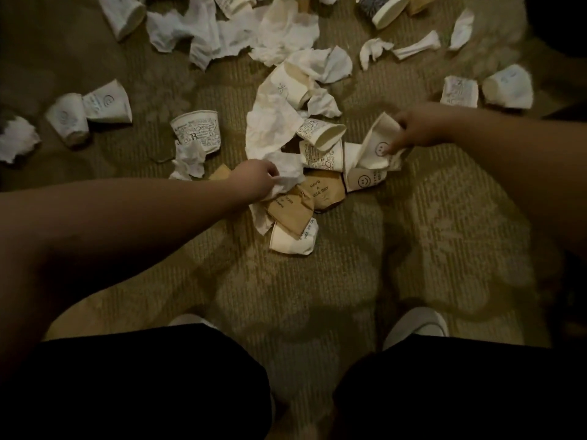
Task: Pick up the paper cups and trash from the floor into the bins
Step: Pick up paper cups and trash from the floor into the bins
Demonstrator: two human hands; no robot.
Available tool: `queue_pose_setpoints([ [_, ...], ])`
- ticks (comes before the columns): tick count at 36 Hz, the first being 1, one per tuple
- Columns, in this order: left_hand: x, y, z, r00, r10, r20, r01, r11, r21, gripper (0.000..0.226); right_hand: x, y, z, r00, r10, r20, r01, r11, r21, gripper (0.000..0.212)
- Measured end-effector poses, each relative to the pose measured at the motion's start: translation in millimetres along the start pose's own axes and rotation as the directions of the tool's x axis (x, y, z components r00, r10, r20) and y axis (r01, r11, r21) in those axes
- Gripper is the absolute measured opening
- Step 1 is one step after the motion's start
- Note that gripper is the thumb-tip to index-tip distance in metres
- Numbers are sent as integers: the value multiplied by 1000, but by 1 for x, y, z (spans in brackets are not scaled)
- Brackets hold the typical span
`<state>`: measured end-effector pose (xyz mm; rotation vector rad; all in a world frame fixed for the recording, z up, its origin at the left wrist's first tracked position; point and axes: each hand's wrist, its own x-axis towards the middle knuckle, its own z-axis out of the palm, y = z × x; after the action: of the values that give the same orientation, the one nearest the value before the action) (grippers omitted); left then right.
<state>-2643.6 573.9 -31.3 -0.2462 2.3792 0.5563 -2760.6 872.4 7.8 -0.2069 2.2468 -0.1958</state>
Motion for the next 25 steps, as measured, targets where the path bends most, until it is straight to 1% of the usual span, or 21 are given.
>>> queue_pose_setpoints([
  [2,-2,1,-6,1000,2,-23,-4,997,-82,28,-1,9,7,996,39,77,-38,999,-16,55],
  [3,-3,2,-9,999,-9,-42,2,989,-149,27,-1,10,11,992,58,109,-53,998,-43,60],
  [6,-5,5,-17,994,-80,-81,43,921,-387,28,4,8,26,984,74,160,-58,993,-103,71],
  [8,-5,9,-24,987,-105,-124,29,866,-499,29,11,2,31,987,48,153,-33,995,-97,75],
  [11,-7,15,-38,977,-127,-173,-13,771,-637,33,20,-11,33,995,4,97,7,993,-116,78],
  [13,-8,15,-46,973,-142,-181,-25,715,-698,33,24,-18,35,996,-14,89,25,992,-121,78],
  [17,-11,11,-55,962,-181,-206,-40,652,-757,32,31,-26,45,997,-11,72,20,992,-127,80],
  [20,-9,6,-54,956,-228,-185,-17,585,-811,33,31,-30,46,998,-2,64,9,994,-108,82],
  [21,-8,3,-52,955,-232,-183,-7,601,-799,31,31,-30,46,998,2,61,4,995,-104,83],
  [22,-7,-2,-49,957,-218,-190,2,663,-749,29,31,-29,46,998,12,60,-6,995,-96,84],
  [24,-7,-11,-42,969,-134,-205,7,852,-524,29,31,-29,47,998,28,58,-23,996,-84,88],
  [25,-8,-15,-38,975,-91,-202,3,915,-402,34,31,-28,46,998,30,55,-26,996,-82,90],
])
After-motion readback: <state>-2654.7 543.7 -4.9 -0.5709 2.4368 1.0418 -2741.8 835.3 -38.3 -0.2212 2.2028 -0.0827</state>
